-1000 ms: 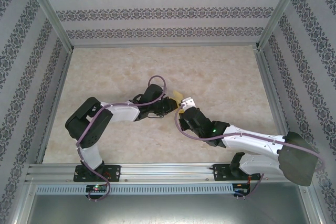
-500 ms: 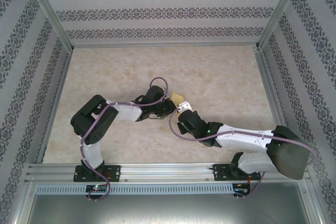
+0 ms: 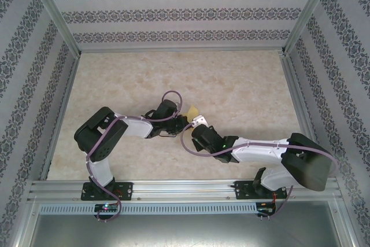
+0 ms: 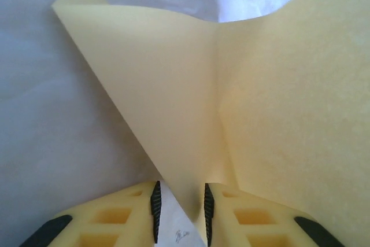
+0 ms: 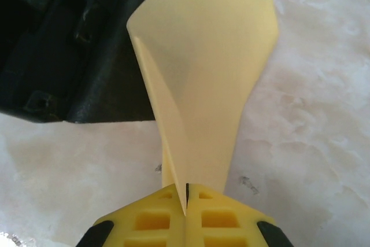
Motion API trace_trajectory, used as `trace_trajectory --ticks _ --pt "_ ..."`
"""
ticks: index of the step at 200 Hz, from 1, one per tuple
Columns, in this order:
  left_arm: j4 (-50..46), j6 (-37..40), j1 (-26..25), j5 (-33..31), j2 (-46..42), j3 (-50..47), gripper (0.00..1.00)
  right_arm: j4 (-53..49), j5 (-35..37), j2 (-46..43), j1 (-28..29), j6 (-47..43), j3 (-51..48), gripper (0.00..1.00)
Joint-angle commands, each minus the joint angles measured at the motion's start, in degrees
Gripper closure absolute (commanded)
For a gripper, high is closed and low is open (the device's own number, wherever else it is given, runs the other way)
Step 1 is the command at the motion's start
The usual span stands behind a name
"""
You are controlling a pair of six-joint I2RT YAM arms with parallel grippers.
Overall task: Fold a paper plane with a square sheet of paper (pick it up from the middle)
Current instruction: Turn over the paper at the center of the table.
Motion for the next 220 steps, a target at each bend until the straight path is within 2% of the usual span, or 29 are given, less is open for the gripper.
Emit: trace_trajectory --ticks 1,61,95,132,184,220 --pt "-3.3 3.0 0.6 -1.1 -3.6 -1.1 0.65 1.7 0.8 1.8 1.5 1.0 -0.2 1.00" --pt "-18.0 9.9 1.1 -5.9 -13.3 0.1 0.57 2.4 1.0 5.0 2.9 0.6 -0.1 1.00" --pt "-23.2 12.8 1.7 -7.4 -17.3 1.1 0.51 4.1 0.4 5.8 3.3 0.4 -0.2 1.00" --pt "-28.7 16.3 1.8 -7.6 -17.4 4.1 0.45 6.0 -1.4 6.7 3.2 1.9 -1.0 1.00" --pt "-36.0 23.1 1.8 -7.9 -14.6 10.7 0.44 10.6 -5.6 5.5 1.7 6.2 -4.4 1.00" --pt "-37.2 25.6 1.8 -5.4 -11.2 14.3 0.44 13.3 -10.1 3.6 -1.1 8.5 -7.0 1.00"
